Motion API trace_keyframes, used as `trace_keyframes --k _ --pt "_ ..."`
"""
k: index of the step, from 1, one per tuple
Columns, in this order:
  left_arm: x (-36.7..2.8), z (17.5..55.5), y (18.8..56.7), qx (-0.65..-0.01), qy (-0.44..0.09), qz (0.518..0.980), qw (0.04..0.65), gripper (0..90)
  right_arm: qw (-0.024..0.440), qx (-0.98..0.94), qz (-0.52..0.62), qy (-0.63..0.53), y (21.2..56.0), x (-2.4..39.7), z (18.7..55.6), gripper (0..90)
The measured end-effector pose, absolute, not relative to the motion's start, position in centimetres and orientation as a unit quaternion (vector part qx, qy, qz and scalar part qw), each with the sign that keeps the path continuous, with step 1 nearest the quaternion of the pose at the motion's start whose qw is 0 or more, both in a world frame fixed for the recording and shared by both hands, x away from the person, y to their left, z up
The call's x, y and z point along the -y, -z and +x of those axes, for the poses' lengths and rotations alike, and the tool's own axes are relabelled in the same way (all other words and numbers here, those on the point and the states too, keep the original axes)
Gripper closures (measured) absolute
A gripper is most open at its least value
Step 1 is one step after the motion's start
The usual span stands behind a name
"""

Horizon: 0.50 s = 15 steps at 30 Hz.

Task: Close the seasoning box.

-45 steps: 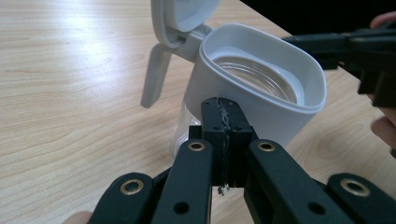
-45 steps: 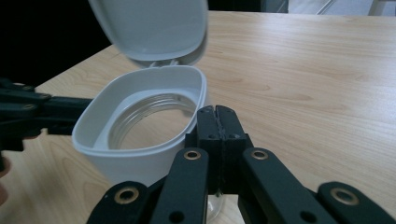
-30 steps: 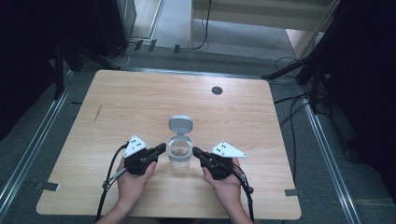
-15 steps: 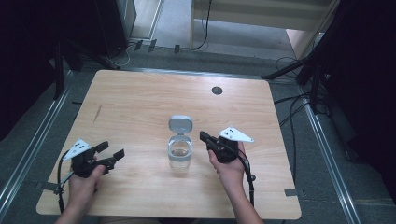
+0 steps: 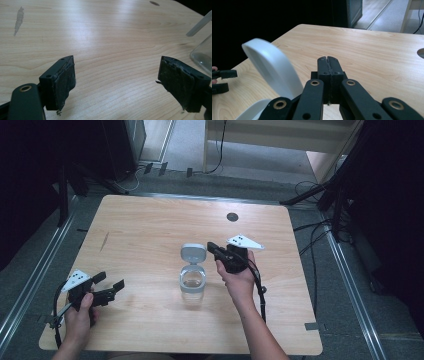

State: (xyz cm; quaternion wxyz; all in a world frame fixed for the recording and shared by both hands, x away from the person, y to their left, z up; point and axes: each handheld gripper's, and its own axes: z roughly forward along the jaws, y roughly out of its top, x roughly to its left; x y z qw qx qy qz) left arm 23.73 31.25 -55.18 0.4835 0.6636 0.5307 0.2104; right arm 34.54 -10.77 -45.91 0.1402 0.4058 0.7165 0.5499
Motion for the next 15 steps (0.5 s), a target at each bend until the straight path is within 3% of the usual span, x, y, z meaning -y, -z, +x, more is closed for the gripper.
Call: trace_keyframes --k 5,15 --pt "-31.2 23.9 55.2 -0.537 -0.207 0.662 0.481 14.3 0.136 -0.713 0.401 -0.559 45.3 10.6 35.0 90.0" --pt "-31.1 23.9 55.2 -0.533 -0.211 0.668 0.474 14.4 0.128 -0.724 0.373 -0.566 44.3 10.8 32.1 88.4"
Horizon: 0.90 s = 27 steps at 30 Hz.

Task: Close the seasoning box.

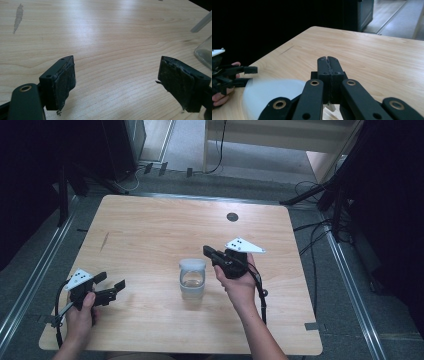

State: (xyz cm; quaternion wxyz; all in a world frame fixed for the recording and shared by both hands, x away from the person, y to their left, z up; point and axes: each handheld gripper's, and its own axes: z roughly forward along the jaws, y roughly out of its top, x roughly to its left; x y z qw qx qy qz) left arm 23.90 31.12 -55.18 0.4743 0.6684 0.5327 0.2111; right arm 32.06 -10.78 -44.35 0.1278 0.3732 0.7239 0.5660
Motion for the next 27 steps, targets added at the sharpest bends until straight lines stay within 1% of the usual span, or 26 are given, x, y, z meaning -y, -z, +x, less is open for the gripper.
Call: trace_keyframes --k 3,5,6,7,9,11,15,27 --pt "-31.1 23.9 55.2 -0.533 -0.212 0.668 0.474 14.3 0.142 -0.713 0.386 -0.568 44.1 11.5 32.0 69.8" --pt "-31.1 23.9 55.2 -0.533 -0.212 0.668 0.473 14.3 0.155 -0.708 0.397 -0.563 43.9 12.0 32.0 55.0" --pt "-31.1 23.9 55.2 -0.533 -0.213 0.668 0.473 14.4 0.166 -0.707 0.402 -0.557 43.9 12.3 32.1 45.9" --pt "-31.1 23.9 55.2 -0.533 -0.213 0.668 0.474 14.4 0.178 -0.705 0.411 -0.550 43.9 12.6 32.0 38.6" --pt "-31.0 23.8 55.2 -0.532 -0.213 0.668 0.474 14.4 0.195 -0.701 0.423 -0.539 44.0 13.3 32.0 28.2" --pt "-31.0 23.8 55.2 -0.532 -0.214 0.667 0.475 14.3 0.197 -0.705 0.423 -0.534 44.4 14.3 31.9 21.6" --pt "-31.0 23.8 55.2 -0.531 -0.215 0.668 0.475 14.3 0.201 -0.703 0.438 -0.523 45.4 16.0 31.7 19.3" --pt "-30.9 23.8 55.1 -0.531 -0.218 0.669 0.473 14.3 0.212 -0.690 0.472 -0.506 48.0 21.0 29.9 20.2"
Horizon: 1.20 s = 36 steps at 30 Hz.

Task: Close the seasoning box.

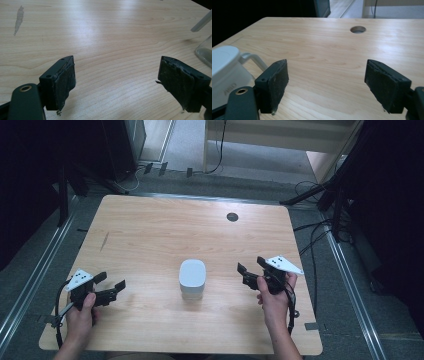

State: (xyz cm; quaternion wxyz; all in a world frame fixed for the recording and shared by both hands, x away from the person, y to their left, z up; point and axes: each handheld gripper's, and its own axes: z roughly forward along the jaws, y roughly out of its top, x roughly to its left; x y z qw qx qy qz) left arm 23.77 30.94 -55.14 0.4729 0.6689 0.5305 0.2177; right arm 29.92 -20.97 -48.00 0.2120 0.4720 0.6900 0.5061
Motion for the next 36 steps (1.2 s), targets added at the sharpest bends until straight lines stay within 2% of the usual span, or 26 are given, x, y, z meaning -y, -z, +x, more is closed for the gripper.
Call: trace_keyframes --k 23,36 --pt "-30.9 23.7 55.1 -0.530 -0.221 0.670 0.471 14.4 0.225 -0.674 0.531 -0.463 53.4 29.4 26.0 22.0" --pt "-30.9 23.8 55.1 -0.529 -0.221 0.670 0.472 14.4 0.242 -0.659 0.551 -0.452 54.6 32.9 23.0 23.7"
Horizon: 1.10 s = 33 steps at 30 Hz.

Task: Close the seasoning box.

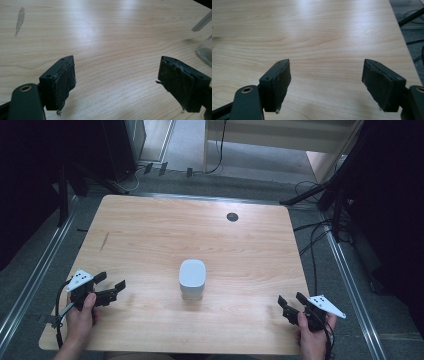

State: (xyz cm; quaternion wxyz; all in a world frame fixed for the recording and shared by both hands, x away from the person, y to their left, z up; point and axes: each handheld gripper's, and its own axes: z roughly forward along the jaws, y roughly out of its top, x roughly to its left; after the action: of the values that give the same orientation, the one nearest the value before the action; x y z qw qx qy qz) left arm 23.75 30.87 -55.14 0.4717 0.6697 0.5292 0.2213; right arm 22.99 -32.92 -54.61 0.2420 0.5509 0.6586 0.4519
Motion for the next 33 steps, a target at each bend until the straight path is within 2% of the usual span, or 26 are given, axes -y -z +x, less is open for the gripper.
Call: trace_keyframes --k 7,14,21,33 --pt "-30.8 23.7 55.1 -0.530 -0.222 0.670 0.470 14.3 0.244 -0.649 0.560 -0.454 54.7 34.1 21.7 23.8" --pt "-30.7 23.8 55.1 -0.531 -0.225 0.670 0.467 14.5 0.270 -0.653 0.559 -0.433 54.7 33.9 21.1 25.8" --pt "-30.7 23.8 55.1 -0.531 -0.225 0.671 0.466 14.5 0.254 -0.645 0.571 -0.440 54.7 34.3 21.3 27.1" --pt "-30.7 23.9 55.1 -0.533 -0.224 0.674 0.459 14.6 0.260 -0.646 0.576 -0.427 54.7 34.1 21.4 28.4"
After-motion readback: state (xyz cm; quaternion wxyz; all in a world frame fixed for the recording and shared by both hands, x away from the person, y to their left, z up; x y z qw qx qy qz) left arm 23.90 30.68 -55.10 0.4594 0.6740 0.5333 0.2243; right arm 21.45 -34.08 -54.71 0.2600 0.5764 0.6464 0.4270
